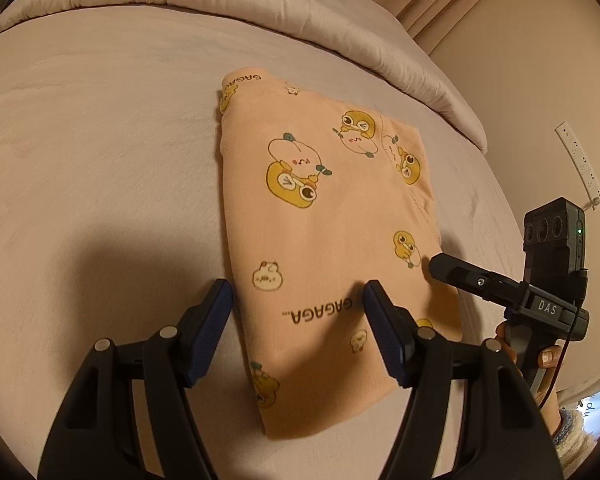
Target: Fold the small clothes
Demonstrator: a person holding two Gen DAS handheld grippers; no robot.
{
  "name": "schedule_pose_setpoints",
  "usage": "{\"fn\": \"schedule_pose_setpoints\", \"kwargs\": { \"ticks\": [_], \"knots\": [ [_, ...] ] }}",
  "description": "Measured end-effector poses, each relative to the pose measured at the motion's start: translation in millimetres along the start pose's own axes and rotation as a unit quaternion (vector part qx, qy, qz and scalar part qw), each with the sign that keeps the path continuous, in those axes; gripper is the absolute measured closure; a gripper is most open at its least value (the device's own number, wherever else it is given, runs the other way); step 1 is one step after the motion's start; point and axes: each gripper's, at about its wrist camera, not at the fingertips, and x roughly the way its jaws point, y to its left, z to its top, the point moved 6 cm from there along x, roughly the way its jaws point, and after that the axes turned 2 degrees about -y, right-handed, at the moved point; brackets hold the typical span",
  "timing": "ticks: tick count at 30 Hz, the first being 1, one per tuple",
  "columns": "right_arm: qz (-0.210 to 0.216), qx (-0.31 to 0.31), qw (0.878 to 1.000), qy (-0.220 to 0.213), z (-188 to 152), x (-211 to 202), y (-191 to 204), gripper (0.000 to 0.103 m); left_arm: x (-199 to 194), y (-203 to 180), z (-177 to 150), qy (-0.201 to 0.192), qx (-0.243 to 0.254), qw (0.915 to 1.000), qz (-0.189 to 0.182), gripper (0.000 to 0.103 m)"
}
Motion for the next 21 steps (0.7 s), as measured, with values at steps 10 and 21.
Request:
{"fn": "schedule_pose_setpoints", "kwargs": {
  "ticks": [10,21],
  "knots": [
    [0.009,-0.006,1.0,0.007,10.7,11.8,1.7,0.037,8.8,1.0,8.2,-0.002,0.003,1.0,-0.008,0.035],
    [0.021,-0.008,1.0,0.0,21.7,24.1,3.8,0.037,23.3,-2.3,22.4,-0.003,0.0,0.9998,-0.021,0.032]
  ]
}}
